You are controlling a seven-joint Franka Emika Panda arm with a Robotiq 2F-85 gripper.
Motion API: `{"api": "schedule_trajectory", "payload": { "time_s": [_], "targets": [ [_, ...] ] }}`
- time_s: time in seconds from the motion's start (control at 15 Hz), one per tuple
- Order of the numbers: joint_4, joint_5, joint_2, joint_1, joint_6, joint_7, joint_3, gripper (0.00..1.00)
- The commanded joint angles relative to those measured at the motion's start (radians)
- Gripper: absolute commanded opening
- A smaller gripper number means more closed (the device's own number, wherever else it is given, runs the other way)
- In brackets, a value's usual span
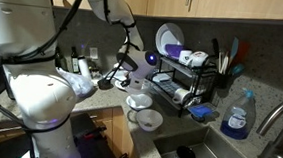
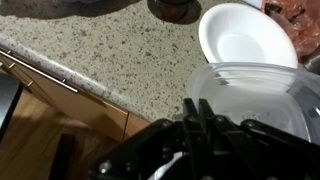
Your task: Pick up the plastic bowl from the bottom compartment of the dish rack and put it on the countertop.
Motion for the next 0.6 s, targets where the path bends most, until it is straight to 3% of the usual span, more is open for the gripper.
{"api": "schedule_trajectory", "payload": {
  "time_s": [0.0, 0.47, 0.53],
  "targets": [
    [-0.091, -0.001, -0.118, -0.027, 0.057, 0.063, -0.001, 0.02],
    [-0.236, 0.006, -0.298, -0.076, 0.090, 0.082, 0.000, 0.02],
    [-0.174, 0.002, -0.238, -0.086, 0.089, 0.077, -0.003, 0.02]
  ]
}}
